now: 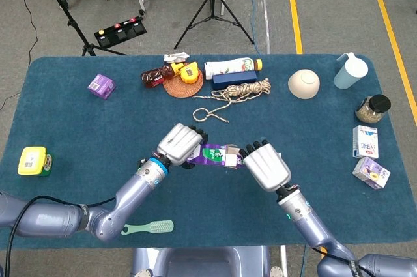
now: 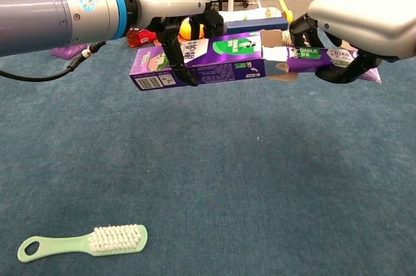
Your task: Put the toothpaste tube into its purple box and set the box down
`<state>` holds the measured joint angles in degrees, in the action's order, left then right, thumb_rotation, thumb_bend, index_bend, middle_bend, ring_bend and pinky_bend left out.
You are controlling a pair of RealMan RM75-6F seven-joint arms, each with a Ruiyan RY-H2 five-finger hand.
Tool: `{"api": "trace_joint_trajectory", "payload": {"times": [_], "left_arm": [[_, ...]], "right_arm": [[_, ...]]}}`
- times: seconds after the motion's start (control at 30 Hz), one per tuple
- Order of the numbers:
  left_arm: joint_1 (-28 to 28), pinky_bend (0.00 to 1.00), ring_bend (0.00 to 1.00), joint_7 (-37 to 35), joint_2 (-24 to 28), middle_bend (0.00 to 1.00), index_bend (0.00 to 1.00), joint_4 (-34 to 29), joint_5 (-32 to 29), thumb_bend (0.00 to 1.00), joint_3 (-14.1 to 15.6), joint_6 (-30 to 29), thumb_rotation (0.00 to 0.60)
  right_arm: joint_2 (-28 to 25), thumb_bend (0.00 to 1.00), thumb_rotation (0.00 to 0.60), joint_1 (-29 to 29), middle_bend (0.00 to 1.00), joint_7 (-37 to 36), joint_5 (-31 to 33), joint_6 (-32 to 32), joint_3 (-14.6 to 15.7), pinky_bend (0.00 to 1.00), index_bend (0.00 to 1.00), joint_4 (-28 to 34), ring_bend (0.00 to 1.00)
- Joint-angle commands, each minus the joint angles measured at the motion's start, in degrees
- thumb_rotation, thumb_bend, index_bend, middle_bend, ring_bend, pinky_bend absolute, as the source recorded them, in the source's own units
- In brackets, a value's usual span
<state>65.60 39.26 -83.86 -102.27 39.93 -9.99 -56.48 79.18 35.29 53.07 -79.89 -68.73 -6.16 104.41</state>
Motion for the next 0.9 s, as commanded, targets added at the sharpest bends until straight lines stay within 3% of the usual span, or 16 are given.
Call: {"api": "trace_joint_trajectory", "payload": {"times": [0.03,0.47,0.9], "left_arm": [[0.7,0.54,0.33,1.1,-0.3,0.38,0.41,-0.5,-1.3,0.17,0.1,-0.6,0.600],[1.8,0.54,0.33,3.3,-1.3,0.38,0.41,-0.5,-4.0,0.17,0.6,-1.7,0.600],[1.5,0.54,0.33,1.4,-2.6,0.38,0.41,0.6,-3.6,0.17,0.5,-1.7,0.600]], "right_arm": [[0.2,0.62,0.600,0.3,0.57,2.3,-0.3,-0.1,0.2,0.67,0.55,0.3,0.57],[0.7,0.63,0.600,1.4,0.57,12.7,1.8,-0.1,-0.5,0.68,0.55,2.5,0.57],[1.6,0.63,0.600,2.5,0.58,27.7,6.6,-1.9,-0.3,0.69,0.55,7.7,0.58]]}}
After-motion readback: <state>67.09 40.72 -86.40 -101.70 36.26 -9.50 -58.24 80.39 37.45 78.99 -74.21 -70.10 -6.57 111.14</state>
